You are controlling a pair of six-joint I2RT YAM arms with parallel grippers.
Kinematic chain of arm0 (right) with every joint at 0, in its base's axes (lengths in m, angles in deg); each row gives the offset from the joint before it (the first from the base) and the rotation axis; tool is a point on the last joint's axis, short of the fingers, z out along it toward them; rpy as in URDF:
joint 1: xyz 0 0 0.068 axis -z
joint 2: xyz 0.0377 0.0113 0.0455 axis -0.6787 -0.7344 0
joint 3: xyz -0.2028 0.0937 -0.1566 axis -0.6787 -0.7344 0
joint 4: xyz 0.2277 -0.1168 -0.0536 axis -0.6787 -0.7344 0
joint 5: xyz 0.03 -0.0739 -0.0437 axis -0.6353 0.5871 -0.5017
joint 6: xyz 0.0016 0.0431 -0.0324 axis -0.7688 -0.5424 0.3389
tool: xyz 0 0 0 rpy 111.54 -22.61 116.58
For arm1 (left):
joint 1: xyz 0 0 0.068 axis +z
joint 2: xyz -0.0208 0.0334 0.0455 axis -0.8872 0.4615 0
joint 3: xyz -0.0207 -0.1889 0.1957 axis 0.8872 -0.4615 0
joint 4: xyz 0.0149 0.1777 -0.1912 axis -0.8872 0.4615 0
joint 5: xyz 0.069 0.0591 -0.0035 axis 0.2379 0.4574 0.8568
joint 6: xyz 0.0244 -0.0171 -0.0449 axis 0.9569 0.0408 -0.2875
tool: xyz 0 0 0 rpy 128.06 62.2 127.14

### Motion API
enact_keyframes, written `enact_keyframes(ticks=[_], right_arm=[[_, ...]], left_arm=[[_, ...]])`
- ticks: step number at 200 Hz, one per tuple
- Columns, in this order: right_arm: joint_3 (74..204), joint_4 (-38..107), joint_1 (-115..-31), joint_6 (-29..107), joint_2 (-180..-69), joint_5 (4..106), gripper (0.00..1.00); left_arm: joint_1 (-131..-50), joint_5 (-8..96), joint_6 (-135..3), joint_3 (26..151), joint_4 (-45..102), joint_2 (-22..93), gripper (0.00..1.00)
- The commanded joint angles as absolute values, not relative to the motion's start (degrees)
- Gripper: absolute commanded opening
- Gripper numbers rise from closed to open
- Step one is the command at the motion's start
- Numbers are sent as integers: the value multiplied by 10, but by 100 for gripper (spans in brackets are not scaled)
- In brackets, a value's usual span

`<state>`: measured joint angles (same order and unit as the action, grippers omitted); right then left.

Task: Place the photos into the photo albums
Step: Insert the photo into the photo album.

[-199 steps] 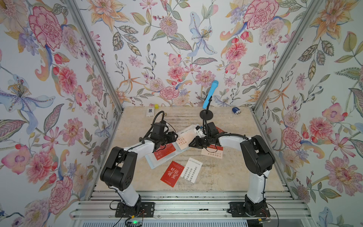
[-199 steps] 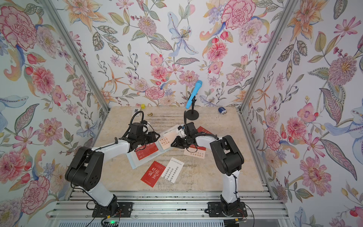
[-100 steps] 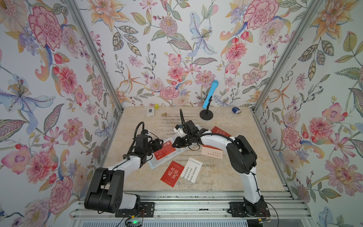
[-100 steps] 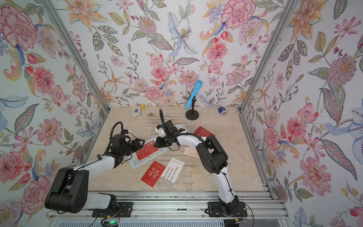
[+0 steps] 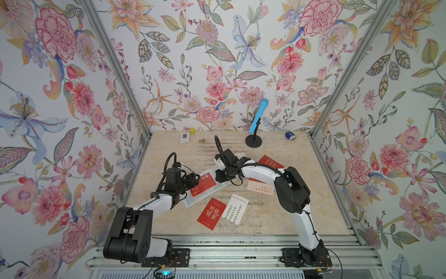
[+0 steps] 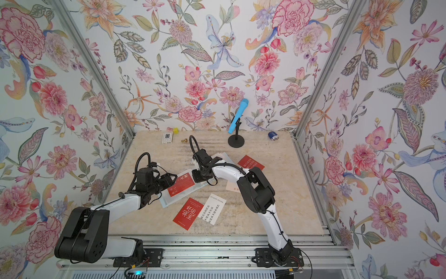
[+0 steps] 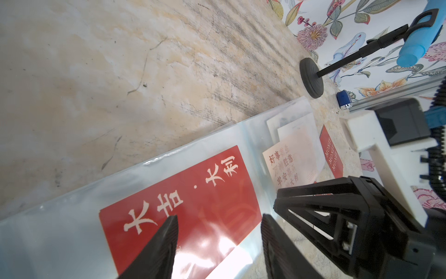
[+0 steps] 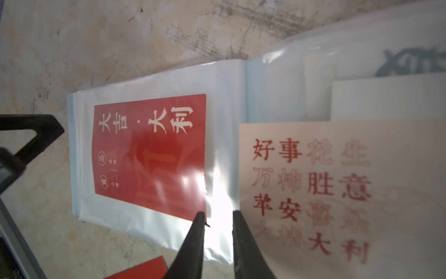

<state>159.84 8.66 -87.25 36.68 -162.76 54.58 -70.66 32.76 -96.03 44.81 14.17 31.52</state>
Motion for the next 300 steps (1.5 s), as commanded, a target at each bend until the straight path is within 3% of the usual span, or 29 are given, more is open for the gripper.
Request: enact_keyframes(ticks=[1, 196, 300], right_arm=[[1614, 58, -869, 388, -1647, 561, 24], [1674, 35, -901, 402, -1682, 553, 24], [1655, 26, -871, 411, -1670, 625, 24]], left_arm=[[-702, 330, -959, 439, 133, 303, 58], [-701, 315, -965, 451, 120, 331, 58], [-701, 313, -964, 442, 109, 341, 58]])
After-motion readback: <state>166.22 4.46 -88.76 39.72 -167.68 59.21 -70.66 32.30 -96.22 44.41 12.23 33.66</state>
